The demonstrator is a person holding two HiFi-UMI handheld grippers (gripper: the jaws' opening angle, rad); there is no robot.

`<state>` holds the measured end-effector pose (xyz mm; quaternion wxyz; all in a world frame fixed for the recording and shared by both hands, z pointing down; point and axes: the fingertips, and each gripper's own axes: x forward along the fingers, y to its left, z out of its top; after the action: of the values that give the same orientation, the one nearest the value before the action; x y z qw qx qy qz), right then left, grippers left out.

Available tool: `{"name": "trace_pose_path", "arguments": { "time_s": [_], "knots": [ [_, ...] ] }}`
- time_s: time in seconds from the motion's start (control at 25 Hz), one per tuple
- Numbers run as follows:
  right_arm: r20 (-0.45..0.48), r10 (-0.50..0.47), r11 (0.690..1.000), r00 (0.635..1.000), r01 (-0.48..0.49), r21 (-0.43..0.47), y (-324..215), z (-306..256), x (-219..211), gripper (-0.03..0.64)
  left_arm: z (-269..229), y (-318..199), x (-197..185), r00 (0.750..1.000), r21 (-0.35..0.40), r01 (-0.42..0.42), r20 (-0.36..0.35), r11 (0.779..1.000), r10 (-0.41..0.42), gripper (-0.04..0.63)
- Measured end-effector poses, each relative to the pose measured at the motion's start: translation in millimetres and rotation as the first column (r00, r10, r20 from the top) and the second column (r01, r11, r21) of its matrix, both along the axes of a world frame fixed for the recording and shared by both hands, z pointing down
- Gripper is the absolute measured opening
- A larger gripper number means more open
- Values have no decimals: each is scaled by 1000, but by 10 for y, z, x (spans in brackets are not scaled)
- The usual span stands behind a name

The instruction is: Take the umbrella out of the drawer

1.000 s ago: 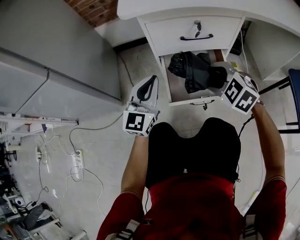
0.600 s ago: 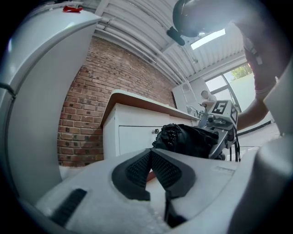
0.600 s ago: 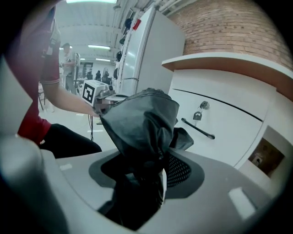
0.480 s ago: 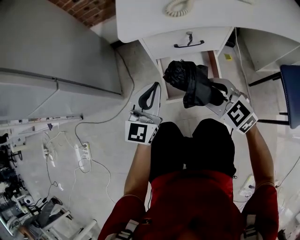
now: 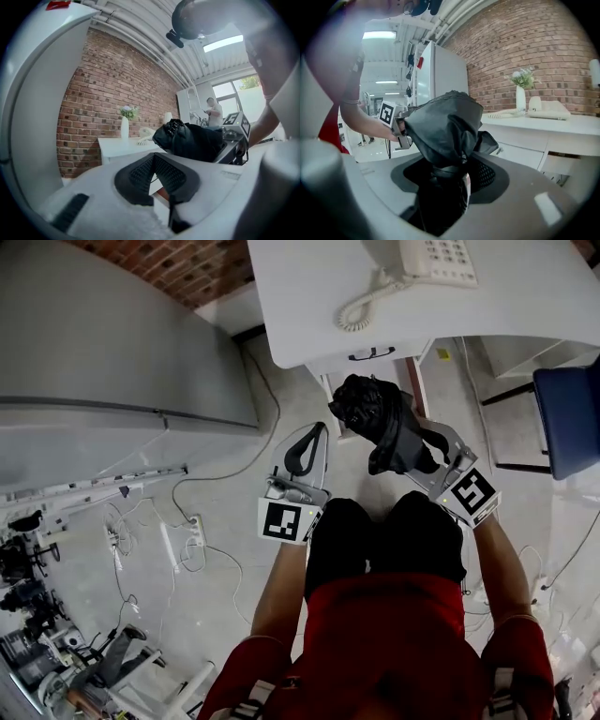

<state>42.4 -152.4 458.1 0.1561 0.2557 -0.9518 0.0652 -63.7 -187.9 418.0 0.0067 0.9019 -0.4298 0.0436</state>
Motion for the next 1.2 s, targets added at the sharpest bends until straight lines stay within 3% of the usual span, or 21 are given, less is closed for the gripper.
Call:
{"name": "trace_pose_path", "arguments": {
  "time_s": [0.4, 0.6, 0.88, 1.2],
  "knots": [
    [192, 114, 993, 975, -107, -49, 281, -1266, 65, 255, -1354, 260, 102, 1000, 5, -16, -7, 1000, 16, 5],
    [232, 156, 988, 960, -151, -43, 548, -1692, 300, 255, -1867, 520, 184, 999, 10, -33, 16, 999, 33, 5],
    [248, 164, 986, 955, -164, -21, 855, -2139, 402, 255, -2256, 713, 343, 998, 20, -64, -27, 998, 64, 5],
    [254, 108, 988, 961, -132, 79, 934, -2818, 329, 255, -2588, 866, 527, 991, 72, -122, -37, 990, 125, 5]
  ]
}}
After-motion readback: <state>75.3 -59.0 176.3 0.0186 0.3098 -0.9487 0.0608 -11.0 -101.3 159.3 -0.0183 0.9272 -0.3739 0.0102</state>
